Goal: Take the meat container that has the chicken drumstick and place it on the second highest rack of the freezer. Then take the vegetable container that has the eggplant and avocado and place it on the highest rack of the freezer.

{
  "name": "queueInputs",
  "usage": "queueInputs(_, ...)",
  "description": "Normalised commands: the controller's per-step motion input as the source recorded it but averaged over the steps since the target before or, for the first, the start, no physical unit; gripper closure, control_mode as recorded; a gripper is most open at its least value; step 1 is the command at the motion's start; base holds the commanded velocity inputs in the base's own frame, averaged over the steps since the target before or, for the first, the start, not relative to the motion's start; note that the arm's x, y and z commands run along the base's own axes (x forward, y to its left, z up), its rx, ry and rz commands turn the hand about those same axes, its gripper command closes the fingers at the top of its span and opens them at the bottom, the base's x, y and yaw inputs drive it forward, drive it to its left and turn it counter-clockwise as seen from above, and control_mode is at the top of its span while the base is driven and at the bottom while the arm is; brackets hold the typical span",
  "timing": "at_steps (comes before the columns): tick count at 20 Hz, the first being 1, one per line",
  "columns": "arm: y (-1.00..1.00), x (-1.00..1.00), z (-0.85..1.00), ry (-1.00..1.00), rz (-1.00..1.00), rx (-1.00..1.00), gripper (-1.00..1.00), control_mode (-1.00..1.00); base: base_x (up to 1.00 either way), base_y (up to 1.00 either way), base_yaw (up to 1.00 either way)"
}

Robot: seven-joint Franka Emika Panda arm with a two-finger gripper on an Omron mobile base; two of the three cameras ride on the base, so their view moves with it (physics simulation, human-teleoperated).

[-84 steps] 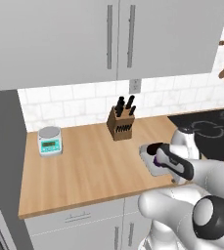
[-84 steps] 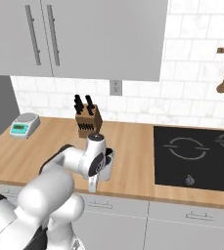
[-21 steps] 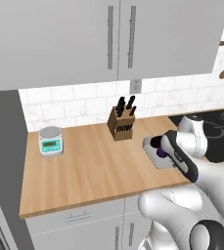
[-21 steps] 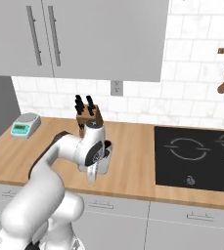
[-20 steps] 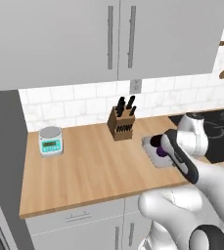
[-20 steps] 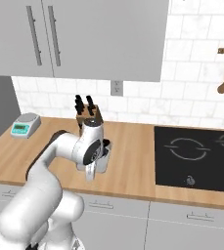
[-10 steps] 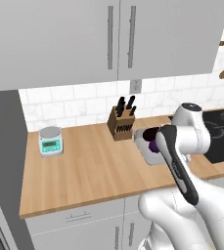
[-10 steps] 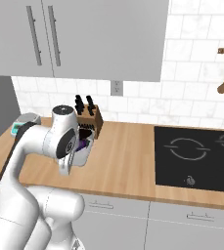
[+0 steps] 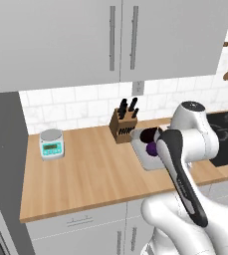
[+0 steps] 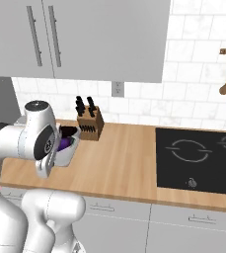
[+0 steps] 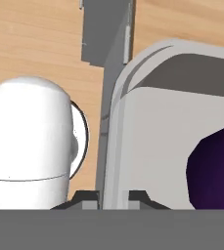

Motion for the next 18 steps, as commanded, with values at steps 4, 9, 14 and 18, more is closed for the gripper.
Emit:
queueInputs(4,-0.01,-0.18,0.53,0.07,0.0,0.04,1.0,-1.0,0.0,0.0,0.0)
queueInputs(9,0.0,-0.16,0.49,0.06,0.0,0.04,1.0,-1.0,0.0,0.0,0.0)
queueInputs(14,-0.09,-0.21,0.24,0.01,0.0,0.01,1.0,-1.0,0.0,0.0,0.0)
queueInputs(18,-0.28,-0.13,0.01,0.0,0.0,0.0,1.0,-1.0,0.0,0.0,0.0)
